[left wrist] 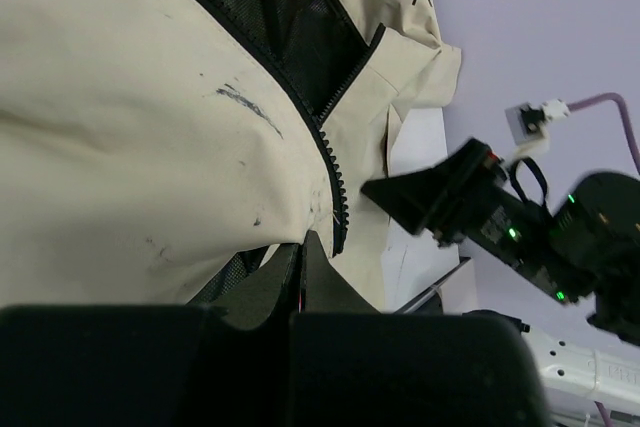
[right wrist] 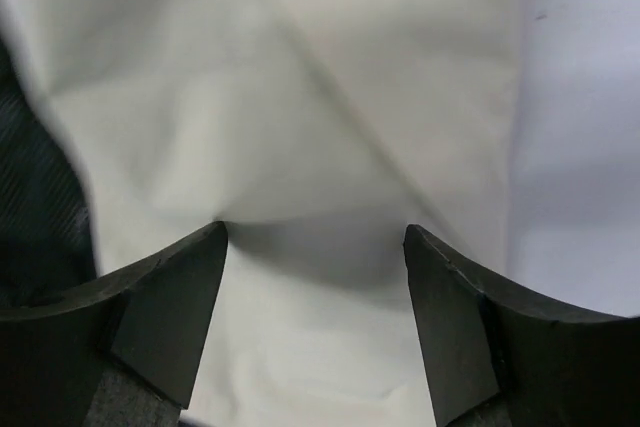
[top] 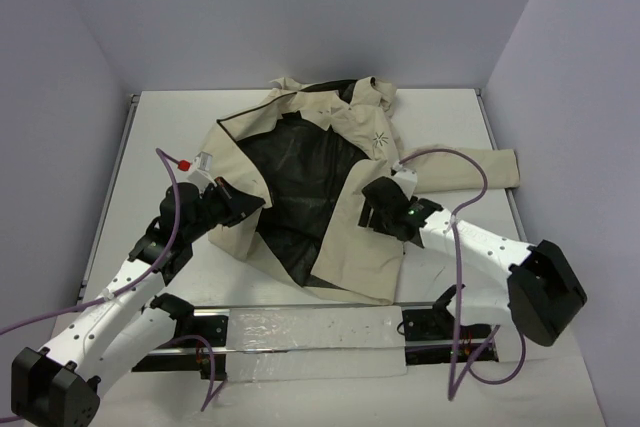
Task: Zip up the jacket
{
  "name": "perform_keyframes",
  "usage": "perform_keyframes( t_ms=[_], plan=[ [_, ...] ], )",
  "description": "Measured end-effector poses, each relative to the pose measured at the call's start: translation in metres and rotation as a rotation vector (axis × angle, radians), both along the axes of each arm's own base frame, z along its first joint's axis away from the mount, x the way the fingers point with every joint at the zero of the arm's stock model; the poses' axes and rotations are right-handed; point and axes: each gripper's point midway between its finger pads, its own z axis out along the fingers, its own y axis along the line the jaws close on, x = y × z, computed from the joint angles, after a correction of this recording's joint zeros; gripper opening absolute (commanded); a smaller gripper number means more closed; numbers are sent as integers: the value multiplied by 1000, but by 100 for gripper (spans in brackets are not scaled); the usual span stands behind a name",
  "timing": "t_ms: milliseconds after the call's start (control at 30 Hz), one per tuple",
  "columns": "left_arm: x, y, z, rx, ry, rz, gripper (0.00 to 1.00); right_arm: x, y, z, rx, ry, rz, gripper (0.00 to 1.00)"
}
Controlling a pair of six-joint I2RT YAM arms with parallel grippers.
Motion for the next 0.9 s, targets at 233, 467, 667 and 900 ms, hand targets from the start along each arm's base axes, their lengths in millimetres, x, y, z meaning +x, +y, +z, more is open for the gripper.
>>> perform_keyframes(
  t_ms=[233, 467, 667, 900],
  plan=[
    [2, -1, -4, -10, 7, 3, 0, 32, -20, -54, -58, 131, -36, 48],
    [8, -4, -32, 0, 69, 12, 0, 107, 5, -53, -33, 118, -4, 49],
    [26, -12, -47, 15, 107, 10, 0, 169, 3, -51, -27, 110, -15, 51],
    [59, -29, -33, 3, 86, -8, 0, 214, 3, -50, -45, 93, 1, 54]
  ],
)
